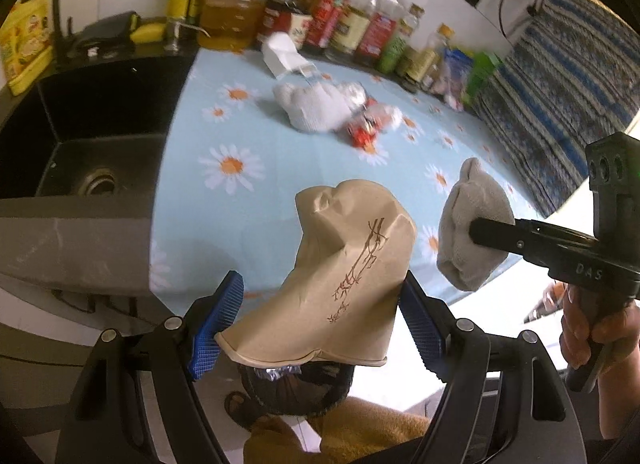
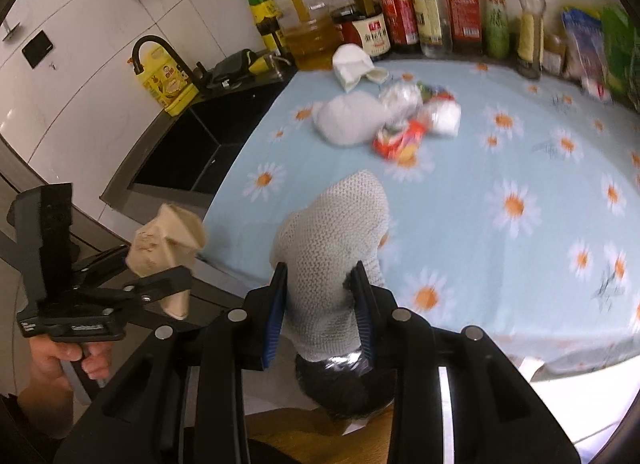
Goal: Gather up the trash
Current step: 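Lower both tools over the trash bin and open them to drop the items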
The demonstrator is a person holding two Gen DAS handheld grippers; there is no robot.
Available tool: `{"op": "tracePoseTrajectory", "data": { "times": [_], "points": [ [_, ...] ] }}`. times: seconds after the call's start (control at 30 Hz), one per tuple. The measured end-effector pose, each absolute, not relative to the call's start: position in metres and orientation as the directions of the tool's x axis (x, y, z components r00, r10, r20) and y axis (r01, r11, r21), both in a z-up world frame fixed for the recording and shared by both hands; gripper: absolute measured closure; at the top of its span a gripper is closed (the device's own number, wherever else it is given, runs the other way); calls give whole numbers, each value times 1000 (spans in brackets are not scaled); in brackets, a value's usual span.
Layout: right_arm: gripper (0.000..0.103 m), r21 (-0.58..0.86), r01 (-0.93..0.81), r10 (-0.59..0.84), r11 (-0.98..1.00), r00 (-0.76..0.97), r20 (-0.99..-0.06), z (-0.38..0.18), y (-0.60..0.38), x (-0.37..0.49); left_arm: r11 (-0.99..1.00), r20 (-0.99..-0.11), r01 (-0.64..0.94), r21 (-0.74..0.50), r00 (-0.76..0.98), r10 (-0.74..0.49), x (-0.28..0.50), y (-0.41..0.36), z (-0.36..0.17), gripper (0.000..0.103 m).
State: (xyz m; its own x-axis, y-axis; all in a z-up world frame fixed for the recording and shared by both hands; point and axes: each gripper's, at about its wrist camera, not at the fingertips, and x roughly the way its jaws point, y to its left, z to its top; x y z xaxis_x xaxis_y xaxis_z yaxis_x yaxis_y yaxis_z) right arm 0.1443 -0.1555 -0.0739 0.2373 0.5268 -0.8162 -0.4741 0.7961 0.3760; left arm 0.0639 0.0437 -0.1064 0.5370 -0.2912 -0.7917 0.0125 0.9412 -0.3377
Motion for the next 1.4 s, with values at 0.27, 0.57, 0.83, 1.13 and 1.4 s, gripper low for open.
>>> {"op": "tracePoseTrajectory", "data": {
  "times": [0.27, 0.57, 0.83, 1.13, 1.4],
  "points": [
    [69, 410, -423, 525, 808, 203, -827, -97, -156, 107, 937, -843, 64, -342, 420, -336, 43, 39, -141, 27],
    [69, 423, -384, 501, 821, 127, -856, -140, -152, 79, 939, -890, 101, -329, 298, -344, 29, 30, -184, 27],
    [68, 414, -354, 449, 838, 19, -893, -197, -150, 71, 955, -925, 98, -280, 240, -295, 34, 23, -219, 27],
    [68, 417, -331, 430, 846, -39, -902, -224, -156, 78, 952, -935, 95, -291, 182, -304, 40, 12, -236, 27],
    [50, 437, -299, 443, 849, -49, -895, -228, -164, 89, 955, -938, 85, -284, 179, -296, 51, 9, -236, 25]
  ]
}}
